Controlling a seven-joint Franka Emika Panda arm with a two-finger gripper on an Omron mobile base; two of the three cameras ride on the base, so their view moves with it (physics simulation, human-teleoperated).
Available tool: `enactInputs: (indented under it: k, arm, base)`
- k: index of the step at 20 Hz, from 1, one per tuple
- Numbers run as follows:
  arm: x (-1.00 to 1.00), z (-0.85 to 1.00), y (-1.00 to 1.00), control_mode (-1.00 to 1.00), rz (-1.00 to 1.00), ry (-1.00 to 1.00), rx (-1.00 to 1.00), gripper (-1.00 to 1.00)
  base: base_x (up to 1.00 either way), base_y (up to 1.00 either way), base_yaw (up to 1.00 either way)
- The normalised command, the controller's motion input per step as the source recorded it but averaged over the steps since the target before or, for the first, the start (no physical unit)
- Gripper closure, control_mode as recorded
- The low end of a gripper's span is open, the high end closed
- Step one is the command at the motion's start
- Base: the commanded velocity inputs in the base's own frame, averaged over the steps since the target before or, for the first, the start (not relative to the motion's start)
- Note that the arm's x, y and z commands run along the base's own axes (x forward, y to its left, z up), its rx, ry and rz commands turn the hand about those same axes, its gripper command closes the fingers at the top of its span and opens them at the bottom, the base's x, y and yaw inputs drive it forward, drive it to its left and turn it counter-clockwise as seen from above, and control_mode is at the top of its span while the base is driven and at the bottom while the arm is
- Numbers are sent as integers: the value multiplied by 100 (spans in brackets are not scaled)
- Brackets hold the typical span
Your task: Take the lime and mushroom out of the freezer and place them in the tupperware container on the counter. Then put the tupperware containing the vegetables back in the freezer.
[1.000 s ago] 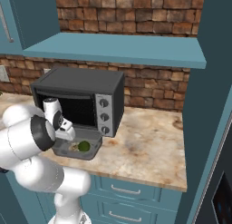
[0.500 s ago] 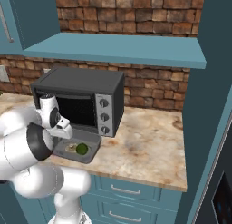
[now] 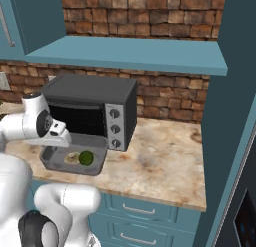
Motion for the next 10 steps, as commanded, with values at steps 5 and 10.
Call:
enactInputs:
  k: [5,10]
  arm:
    - [-93,100,-34,-100,22,-19,0,100]
    - [-70,100,-34,-100,27,-22,-8,100]
  base:
    - [0,0,0]
    - [0,0,0]
